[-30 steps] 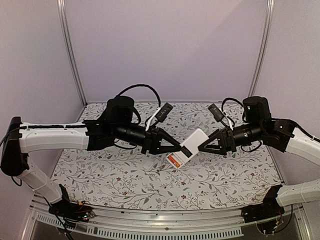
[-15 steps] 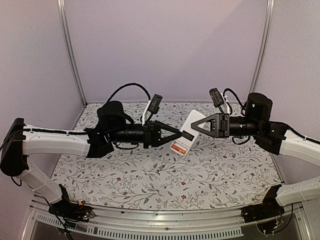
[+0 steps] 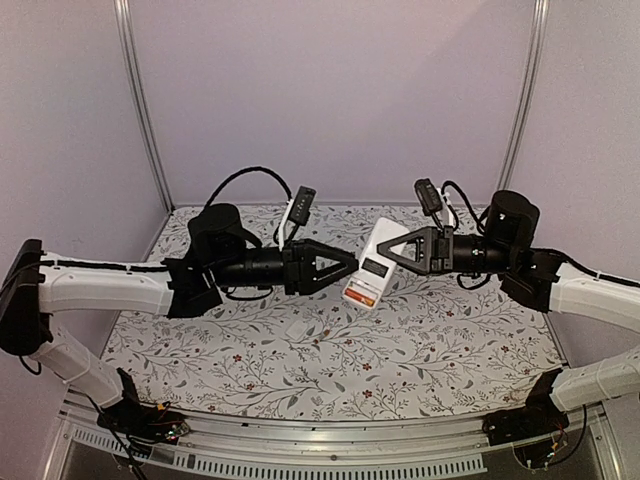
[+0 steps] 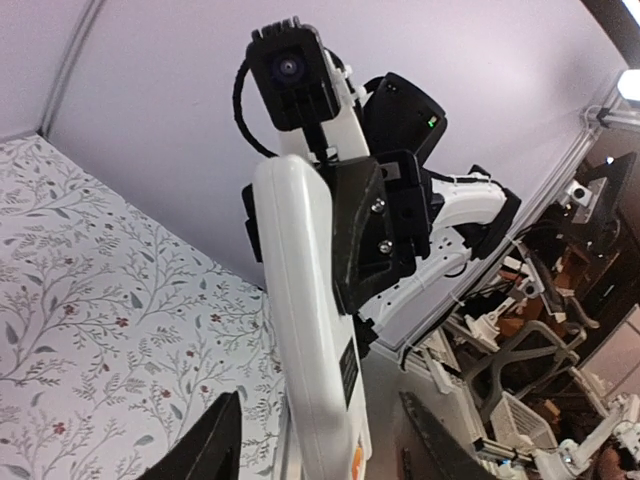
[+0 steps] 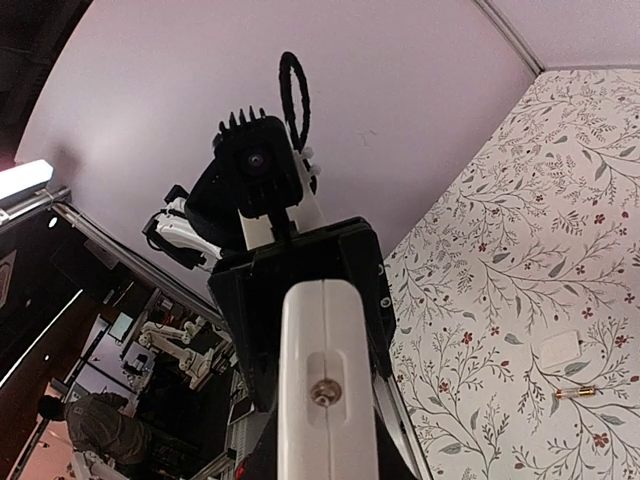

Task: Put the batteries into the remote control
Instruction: Pass from the left arm to the right, then pick up the battery from the center of the board.

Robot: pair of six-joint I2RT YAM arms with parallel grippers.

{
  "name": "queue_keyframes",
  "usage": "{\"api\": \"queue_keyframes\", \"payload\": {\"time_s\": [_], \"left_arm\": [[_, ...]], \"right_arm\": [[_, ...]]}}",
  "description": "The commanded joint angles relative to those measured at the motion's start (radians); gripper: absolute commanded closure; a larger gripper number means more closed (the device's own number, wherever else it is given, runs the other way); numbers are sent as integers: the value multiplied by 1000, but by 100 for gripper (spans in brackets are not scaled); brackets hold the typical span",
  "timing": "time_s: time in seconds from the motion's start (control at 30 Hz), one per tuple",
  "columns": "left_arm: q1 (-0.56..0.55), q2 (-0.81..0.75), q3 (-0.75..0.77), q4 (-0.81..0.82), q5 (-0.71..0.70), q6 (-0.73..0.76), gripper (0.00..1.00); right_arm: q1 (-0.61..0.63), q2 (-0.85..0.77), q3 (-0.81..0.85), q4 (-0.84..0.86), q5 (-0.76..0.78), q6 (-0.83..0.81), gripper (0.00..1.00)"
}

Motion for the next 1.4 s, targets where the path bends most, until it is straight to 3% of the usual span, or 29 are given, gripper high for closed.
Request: {"api": "queue_keyframes", "payload": {"time_s": [0.0, 0.07, 0.13, 0.3, 0.43, 0.53, 0.67, 0.93, 1.37], "left_arm": [[41, -116, -6, -218, -91, 149, 31], [65, -167, -3, -340, -146, 213, 21], [86, -204, 20, -490, -224, 298, 18], [99, -160, 168, -995, -390, 525, 23], [87, -111, 218, -1157, -430, 651, 27], [85, -22, 306, -1271, -484, 644, 28], [30, 108, 368, -1309, -516, 611, 33], [-51, 395, 553, -1403, -566, 513, 54], [-77, 603, 696, -1511, -628, 473, 65]], "right_arm": [[-47, -25, -50, -9, -6, 42, 100], [-71, -50, -66, -56, -3, 31, 100], [-97, -70, -75, -140, 10, 5, 100], [-155, -102, -94, -301, 10, -79, 100], [-199, -126, -108, -402, 14, -127, 100], [-227, -136, -125, -429, 7, -149, 100], [-249, -142, -139, -470, 11, -171, 100], [-265, -155, -155, -510, 15, -209, 100], [-281, -178, -163, -538, 6, -236, 100]]}}
